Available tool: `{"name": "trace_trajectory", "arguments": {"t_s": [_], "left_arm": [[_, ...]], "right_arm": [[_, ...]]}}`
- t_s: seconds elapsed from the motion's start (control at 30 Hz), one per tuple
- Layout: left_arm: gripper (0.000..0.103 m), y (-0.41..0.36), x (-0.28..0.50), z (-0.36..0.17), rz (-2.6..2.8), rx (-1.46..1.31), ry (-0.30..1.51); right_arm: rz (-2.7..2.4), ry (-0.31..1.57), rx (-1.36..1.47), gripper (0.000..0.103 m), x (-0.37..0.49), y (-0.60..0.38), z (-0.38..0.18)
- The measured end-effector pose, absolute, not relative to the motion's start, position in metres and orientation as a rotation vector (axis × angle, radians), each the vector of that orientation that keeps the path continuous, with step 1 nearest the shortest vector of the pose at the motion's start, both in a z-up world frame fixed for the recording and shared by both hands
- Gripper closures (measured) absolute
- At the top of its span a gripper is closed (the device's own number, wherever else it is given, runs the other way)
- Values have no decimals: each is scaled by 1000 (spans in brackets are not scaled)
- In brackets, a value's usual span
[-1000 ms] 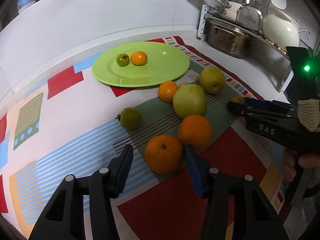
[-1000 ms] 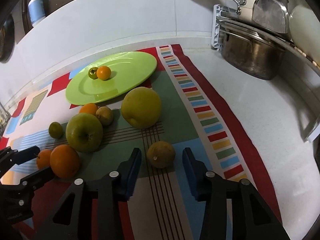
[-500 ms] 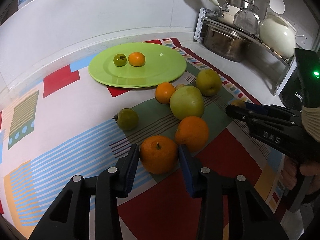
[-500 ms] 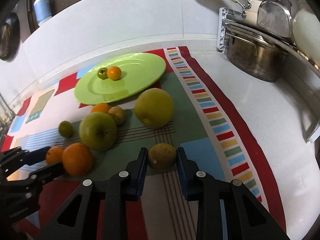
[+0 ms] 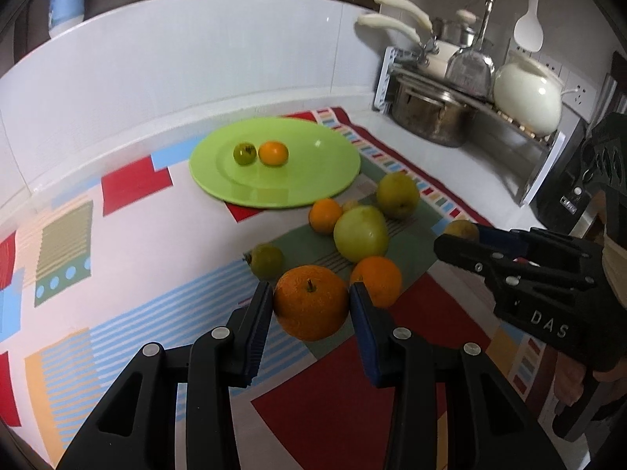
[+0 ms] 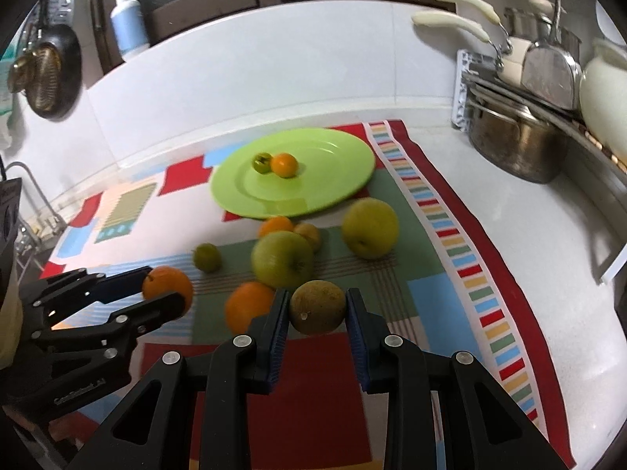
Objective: Organize fruits
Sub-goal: 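Grasp a large orange with the left tool while the right tool grasps a small brown fruit, then lower the large orange onto the plate with the left tool while the right releases its fruit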
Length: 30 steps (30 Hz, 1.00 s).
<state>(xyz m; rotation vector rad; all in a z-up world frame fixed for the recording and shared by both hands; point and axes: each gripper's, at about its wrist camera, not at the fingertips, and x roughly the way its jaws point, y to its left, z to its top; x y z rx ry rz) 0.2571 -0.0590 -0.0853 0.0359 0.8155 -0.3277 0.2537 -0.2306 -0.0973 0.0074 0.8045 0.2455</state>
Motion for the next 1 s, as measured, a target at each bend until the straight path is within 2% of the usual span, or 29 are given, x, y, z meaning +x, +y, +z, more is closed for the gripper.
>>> {"name": "trace_trajectory", "arguments": {"t_s": [0.43, 1.0], "left_arm": [[63, -50, 259, -39, -351, 36, 705], [63, -53, 315, 2, -342, 95, 583]], "right_arm": [[279, 708, 16, 73, 251, -213, -53], [305, 626, 12, 73, 310, -200, -14]]}}
